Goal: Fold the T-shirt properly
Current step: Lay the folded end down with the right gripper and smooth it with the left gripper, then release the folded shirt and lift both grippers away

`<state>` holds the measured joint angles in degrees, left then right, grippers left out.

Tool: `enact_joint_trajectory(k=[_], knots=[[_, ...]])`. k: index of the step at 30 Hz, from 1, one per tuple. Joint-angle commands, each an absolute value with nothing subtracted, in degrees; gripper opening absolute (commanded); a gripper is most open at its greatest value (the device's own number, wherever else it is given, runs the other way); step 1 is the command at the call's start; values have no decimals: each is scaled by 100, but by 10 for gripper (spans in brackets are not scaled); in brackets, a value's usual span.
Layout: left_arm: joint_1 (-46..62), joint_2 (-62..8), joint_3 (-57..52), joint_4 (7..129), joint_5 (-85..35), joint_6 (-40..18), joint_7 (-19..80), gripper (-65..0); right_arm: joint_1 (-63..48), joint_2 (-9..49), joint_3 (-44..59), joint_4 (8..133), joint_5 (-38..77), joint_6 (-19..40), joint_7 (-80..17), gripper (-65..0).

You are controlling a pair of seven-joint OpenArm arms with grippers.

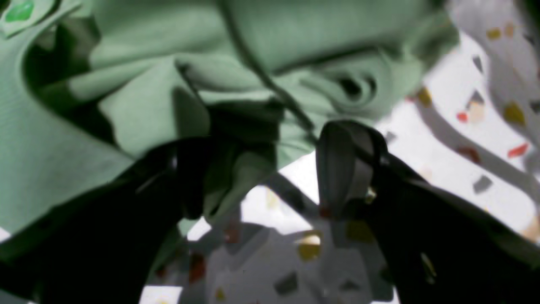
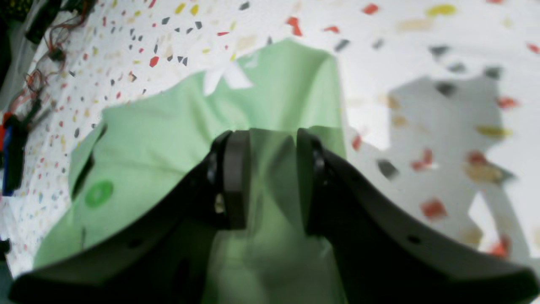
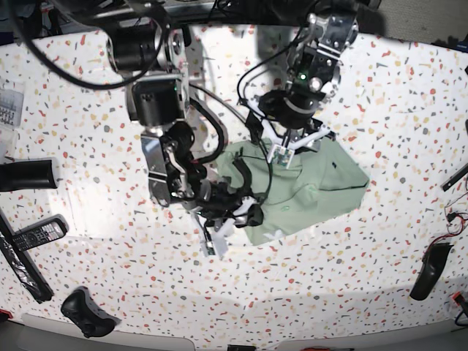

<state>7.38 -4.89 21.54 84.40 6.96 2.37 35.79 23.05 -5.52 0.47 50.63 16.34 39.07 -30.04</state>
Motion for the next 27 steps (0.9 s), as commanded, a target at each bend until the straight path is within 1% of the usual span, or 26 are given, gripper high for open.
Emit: enact_joint_trajectory(k=[1,4,7,12,15,17,19,23,27], knots=[[805,-731,2099,8182,1223,475,4501,-268,2353,-519,36,5312,1695,4000,-2978,-470],[755,-1120,2099,8184,1435,478,4506,-267,2064,-379,36,5752,1791,4000,-3124,-470],[738,-1579,2099,8184,1494,508,4495,-268,1820,-255,36,6051,2355,4000,-3500,-470],[661,-2246,2099,8182,1490,934,4495,-268,1439,-228,34,6412,3050,4000,-3997,-470],[502,-2523,2099,8182,1476,1041,4495,-268,1219,-239,30,6624,3520,4000,-4342,-470],[355,-2646,2099,8182,1389,1055,4499,-268,1081,-235,-5,6772,3806,4000,-4541,-470],[231,-2687,2099,8182,1260,1055,4554,-268,958,-237,-34,6980,3920,4000,-4506,-470],[54,-2620,2102,8184,1131,1048,4543,-268,969,-239,-38,7378,3972,4000,-4403,-470],[-187,-2674,2099,8184,1131,1048,4541,-268,965,-237,-38,7806,3966,4000,-4556,-470]])
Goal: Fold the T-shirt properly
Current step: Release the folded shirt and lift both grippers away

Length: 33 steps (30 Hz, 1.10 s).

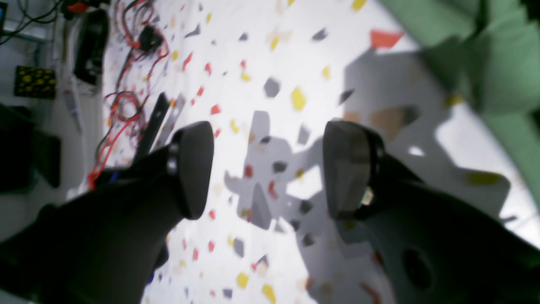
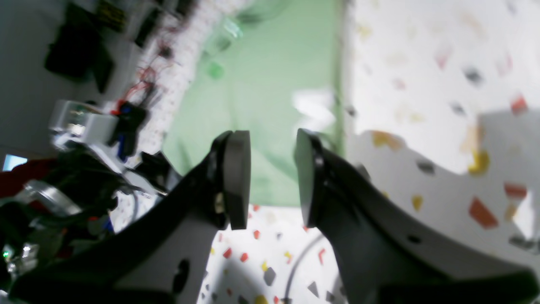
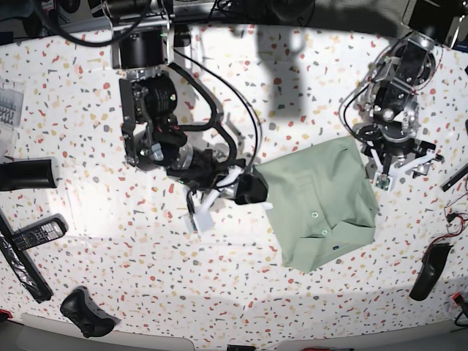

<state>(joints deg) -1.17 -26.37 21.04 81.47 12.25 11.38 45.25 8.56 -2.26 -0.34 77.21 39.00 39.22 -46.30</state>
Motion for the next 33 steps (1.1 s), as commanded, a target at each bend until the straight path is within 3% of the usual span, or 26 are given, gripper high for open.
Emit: enact_joint_trajectory(k=[1,17,21,24,29,33], knots=[[-248,-2696,2099,8184,1133,1048,4545,-268,965,-237,-38,7887,3964,4000,-4558,-470],[-1474,-3627,2093,8184,320,1052,4536,-268,972,-235,40,8228,3918,4000,-4344,-470],[-1693,-3553,1868,8184,-541,1002,4423,-267,1068,-235,460,8241,3568,4000,-4086,-470],[-1715,-3218,1138,8184,-1365,497,4233,-268,1177,-228,974,8337,3315,4000,-4077,-470],[-1712,-2735,-447,8184,-3017,-1138,4200,-268,1083,23,1514,8960,3319,4000,-4364,-470],[-1712,-2718,-1278,8187,-3518,-1922,4530,-268,773,364,1542,9539,3321,4000,-4536,-470]])
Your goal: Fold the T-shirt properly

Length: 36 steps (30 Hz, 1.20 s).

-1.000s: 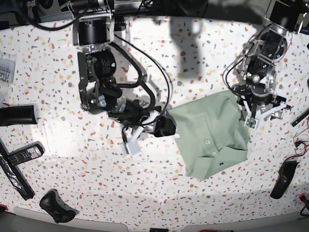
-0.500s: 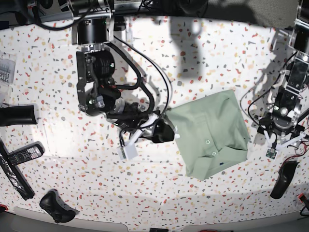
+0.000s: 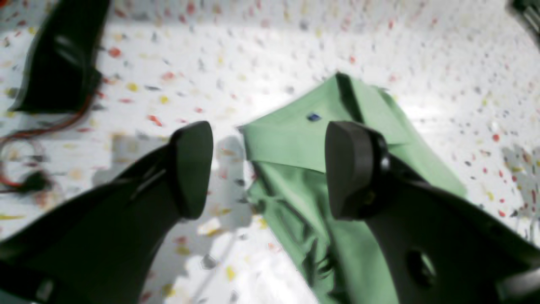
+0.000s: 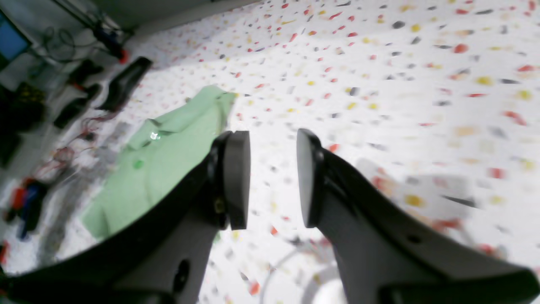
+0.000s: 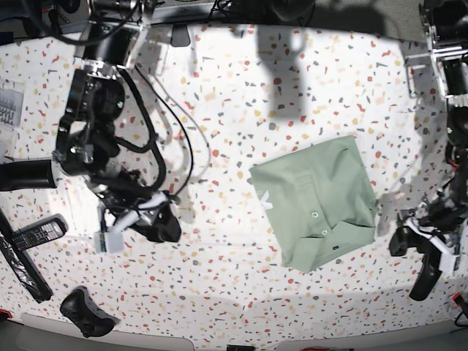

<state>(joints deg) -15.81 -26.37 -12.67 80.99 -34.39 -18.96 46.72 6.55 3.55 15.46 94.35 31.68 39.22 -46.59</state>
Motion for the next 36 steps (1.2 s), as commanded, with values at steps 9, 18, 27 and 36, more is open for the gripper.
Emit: enact_joint_trajectory(k=[9,18,27,36], knots=[[-633,-2716,-2091,9277,-3946,-2663,5011,-268,-563,569,1785,11100,3319,4000,-4766,-470],[1636,-2714,-2182,11998,-3465,-2163,4930,-268,-2119,569,3301,12287,4296,4000,-5308,-470],[3492,-2714,-2182,12724,-3271,-2121,4980,-268,-3874,569,5367,12827,5979,4000,-6318,-470],[5063,-2714,-2488,13183,-3087,-2121,5251,-268,-5308,569,6340,12932,6667,4000,-6545,-470]])
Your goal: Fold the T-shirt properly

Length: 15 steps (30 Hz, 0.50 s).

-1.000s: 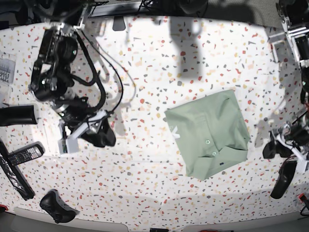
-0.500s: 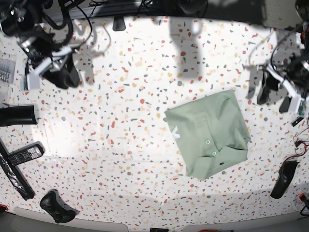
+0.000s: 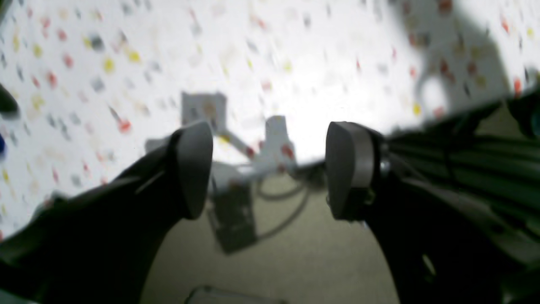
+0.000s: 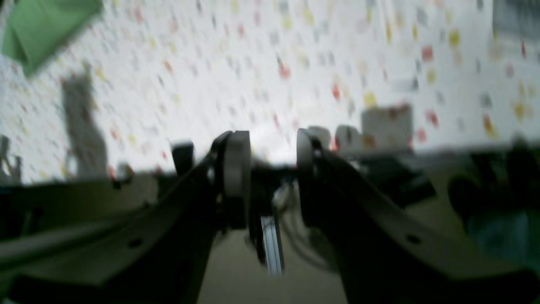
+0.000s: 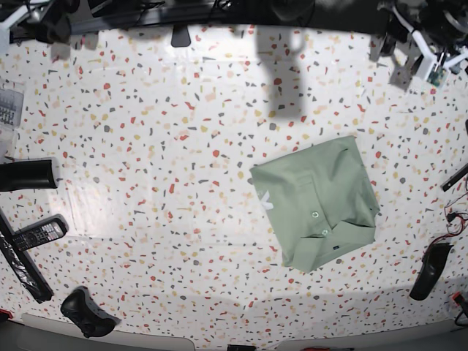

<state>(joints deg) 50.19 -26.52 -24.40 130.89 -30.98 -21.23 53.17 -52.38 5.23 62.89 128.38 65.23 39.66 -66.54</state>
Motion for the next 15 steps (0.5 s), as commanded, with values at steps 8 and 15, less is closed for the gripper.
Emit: enact_joint_trajectory(k=[8,15], knots=[[6764,-2665,-2788,13148,-3083,-2209,5242,-268,-6318,556,6106,12929,6906,4000,-6545,-470],[7367,-2543,-2569,11740,-3085,-3247,4322,-268,-6667,607,5030,12501,6429,4000,-6488,-470]])
